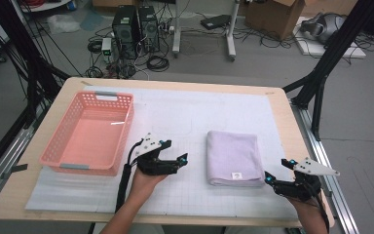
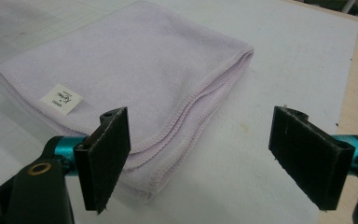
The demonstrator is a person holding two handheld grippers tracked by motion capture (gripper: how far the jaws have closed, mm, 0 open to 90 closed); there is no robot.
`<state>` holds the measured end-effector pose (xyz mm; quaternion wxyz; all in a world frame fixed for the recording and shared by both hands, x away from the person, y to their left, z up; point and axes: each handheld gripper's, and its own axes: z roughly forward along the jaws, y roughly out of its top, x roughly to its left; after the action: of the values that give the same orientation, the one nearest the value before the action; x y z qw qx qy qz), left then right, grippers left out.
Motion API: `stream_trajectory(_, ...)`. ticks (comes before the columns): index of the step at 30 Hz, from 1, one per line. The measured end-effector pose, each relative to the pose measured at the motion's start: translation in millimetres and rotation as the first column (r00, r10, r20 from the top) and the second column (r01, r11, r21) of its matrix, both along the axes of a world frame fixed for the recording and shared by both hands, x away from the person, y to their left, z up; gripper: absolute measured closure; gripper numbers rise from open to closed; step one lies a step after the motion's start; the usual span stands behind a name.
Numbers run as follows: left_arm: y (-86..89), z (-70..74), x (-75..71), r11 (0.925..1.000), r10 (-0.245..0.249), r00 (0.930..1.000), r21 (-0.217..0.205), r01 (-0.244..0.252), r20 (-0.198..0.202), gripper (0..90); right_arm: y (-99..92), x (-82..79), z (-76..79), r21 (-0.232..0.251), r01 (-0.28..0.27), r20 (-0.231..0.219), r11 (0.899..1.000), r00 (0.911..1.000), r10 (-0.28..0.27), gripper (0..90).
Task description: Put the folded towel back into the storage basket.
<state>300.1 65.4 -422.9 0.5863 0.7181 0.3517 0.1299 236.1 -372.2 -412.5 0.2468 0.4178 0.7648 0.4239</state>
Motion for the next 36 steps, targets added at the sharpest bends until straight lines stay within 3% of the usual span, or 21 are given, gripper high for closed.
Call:
stream_trajectory(1,-9.3,0.7,3.3,0.9997,-0.015,0.9999,0.021,0.015,-0.003,19.2,0.2,0.0,0.1,0.001,-0.002,-0.001,1.0,1.0,0.002,19.6)
stream_trajectory(7,-32.5,3.2,12.8,0.9981,-0.054,0.9981,0.028,0.055,-0.028,20.2,4.2,0.5,-0.1,-0.007,-0.019,-0.004,1.0,0.9998,0.019,19.6)
stream_trajectory(13,-64.1,-1.4,25.0,0.9933,-0.093,0.9913,0.06,0.099,-0.093,20.6,7.3,2.4,-2.3,-0.006,-0.031,-0.01,1.0,0.9995,0.03,19.6)
stream_trajectory(19,-85.7,-11.2,34.9,0.9913,-0.093,0.9841,0.078,0.106,-0.152,20.7,6.7,2.9,-2.9,-0.008,-0.032,-0.011,0.999,0.9994,0.032,19.6)
stream_trajectory(21,-92.3,-15.0,37.8,0.989,-0.086,0.9819,0.105,0.105,-0.169,20.0,6.4,2.4,-2.5,-0.007,-0.031,-0.012,0.999,0.9994,0.031,19.6)
stream_trajectory(24,-101.1,-20.2,41.5,0.9882,-0.079,0.975,0.113,0.104,-0.208,20.1,5.9,2.3,-2.1,-0.005,-0.031,-0.011,0.999,0.9995,0.031,19.6)
stream_trajectory(32,-118.4,-28.8,44.8,0.9805,-0.086,0.9596,0.148,0.129,-0.268,20.6,6.5,2.3,-2.5,-0.002,-0.037,-0.012,0.999,0.9992,0.037,19.6)
stream_trajectory(36,-122.6,-29.5,45.8,0.9785,-0.081,0.9562,0.16,0.13,-0.281,22.3,5.6,2.3,-2.7,0.002,-0.036,-0.013,0.999,0.9993,0.036,19.6)
